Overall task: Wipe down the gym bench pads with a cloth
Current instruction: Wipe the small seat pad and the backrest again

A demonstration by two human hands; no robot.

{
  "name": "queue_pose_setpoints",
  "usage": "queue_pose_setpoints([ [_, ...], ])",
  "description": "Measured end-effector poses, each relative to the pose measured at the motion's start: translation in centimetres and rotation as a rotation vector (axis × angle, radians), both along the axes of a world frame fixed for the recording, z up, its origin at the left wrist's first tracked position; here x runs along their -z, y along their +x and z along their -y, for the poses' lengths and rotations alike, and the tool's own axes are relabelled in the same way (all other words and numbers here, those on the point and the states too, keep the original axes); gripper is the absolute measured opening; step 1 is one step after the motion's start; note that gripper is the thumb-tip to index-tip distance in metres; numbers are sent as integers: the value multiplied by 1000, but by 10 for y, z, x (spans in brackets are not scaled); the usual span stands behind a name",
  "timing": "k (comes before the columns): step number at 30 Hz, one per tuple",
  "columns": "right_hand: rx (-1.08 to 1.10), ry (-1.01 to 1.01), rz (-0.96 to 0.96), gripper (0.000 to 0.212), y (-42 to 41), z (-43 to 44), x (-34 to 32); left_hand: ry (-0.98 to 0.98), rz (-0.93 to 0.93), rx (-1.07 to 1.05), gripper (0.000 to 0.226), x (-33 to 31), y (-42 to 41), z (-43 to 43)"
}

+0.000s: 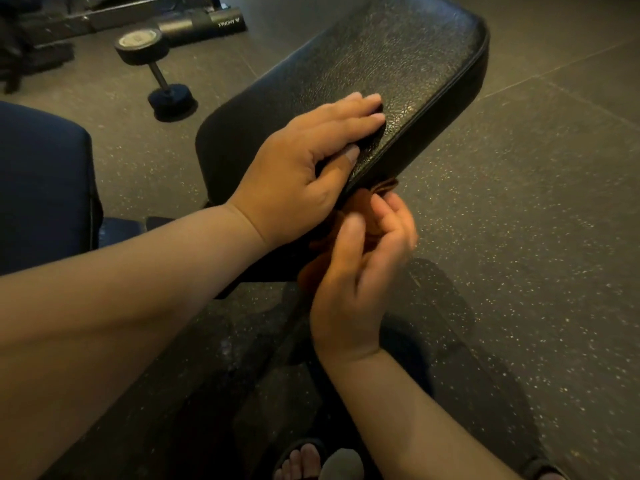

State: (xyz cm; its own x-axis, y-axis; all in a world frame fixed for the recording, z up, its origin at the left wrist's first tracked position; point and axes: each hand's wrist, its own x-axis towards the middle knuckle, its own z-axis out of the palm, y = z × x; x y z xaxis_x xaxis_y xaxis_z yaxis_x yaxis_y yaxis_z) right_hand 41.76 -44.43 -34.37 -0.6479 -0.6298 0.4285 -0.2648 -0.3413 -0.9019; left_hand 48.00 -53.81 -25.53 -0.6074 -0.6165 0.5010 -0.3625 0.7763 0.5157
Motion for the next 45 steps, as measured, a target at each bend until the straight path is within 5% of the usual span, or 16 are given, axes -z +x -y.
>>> queue_pose_setpoints([
  [3,-109,-12,-454,58,-7,-6,22,94,67,54,46,3,12,-5],
  [6,1,-47,-868,50,-46,16,30,70,65,62,46,9,19,-7],
  [8,15,-92,-757,41,-62,28,21,69,36,55,45,10,18,-7],
  [12,223,-94,36,37,-71,70,-29,68,42,27,45,12,17,-8],
  [14,263,-32,127,37,-65,75,-38,75,32,33,45,12,16,-10],
  [20,1,39,-21,38,7,14,-1,85,10,49,45,12,19,-8],
  [26,249,4,122,36,-25,48,-24,102,-17,56,43,12,18,-7],
  [32,-11,4,-156,19,12,-7,10,140,-57,58,43,14,21,-6],
  [38,-4,-29,50,27,2,-3,3,106,-39,48,43,13,19,-6],
  [45,61,25,-74,7,-7,-5,-3,83,-34,44,43,16,20,-6],
])
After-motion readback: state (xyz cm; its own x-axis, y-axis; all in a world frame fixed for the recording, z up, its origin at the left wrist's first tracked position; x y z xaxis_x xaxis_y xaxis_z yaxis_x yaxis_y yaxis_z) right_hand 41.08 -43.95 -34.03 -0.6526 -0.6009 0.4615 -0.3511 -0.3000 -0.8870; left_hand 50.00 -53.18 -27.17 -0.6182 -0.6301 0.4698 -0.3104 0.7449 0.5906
